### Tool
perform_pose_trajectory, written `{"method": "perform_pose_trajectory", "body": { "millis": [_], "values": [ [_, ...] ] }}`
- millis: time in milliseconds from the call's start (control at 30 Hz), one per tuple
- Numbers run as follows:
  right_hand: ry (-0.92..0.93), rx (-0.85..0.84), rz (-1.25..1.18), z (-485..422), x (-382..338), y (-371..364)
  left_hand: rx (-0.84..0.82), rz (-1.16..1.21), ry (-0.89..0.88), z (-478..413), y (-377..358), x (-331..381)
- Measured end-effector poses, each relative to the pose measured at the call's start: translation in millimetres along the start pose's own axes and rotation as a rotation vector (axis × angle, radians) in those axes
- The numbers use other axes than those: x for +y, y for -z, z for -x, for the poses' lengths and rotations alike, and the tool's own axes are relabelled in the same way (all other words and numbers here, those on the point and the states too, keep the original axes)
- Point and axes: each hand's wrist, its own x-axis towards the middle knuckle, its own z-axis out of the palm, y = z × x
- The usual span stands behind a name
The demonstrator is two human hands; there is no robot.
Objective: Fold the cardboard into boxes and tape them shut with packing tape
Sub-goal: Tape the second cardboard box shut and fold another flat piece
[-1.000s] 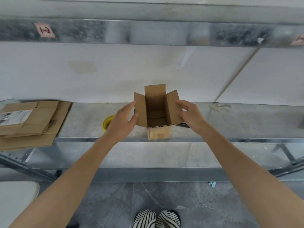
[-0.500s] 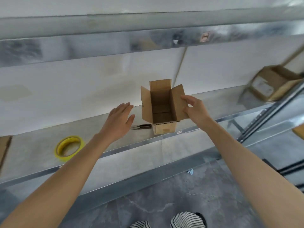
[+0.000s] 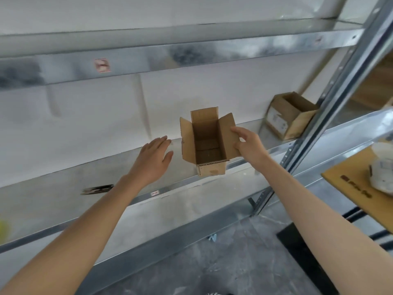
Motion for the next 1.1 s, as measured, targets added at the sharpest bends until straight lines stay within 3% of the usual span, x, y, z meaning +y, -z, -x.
{"method": "perform_pose_trajectory", "body": {
  "millis": [400, 867, 1000, 1100],
  "values": [
    [-0.054, -0.019, 0.13, -82, 74, 122, -0.113, 0.042, -0.033, -74, -78, 127],
    [-0.05, 0.011, 0.255, -183, 91, 162, -0.173, 0.165, -0.166, -171, -145, 188],
    [-0.007, 0.028, 0.369, -197, 85, 169, -0.191, 0.227, -0.111, -191, -158, 202],
    [0.046, 0.078, 0.433, -204, 84, 173, -0.21, 0.406, -0.037, -210, -173, 213]
  ]
}}
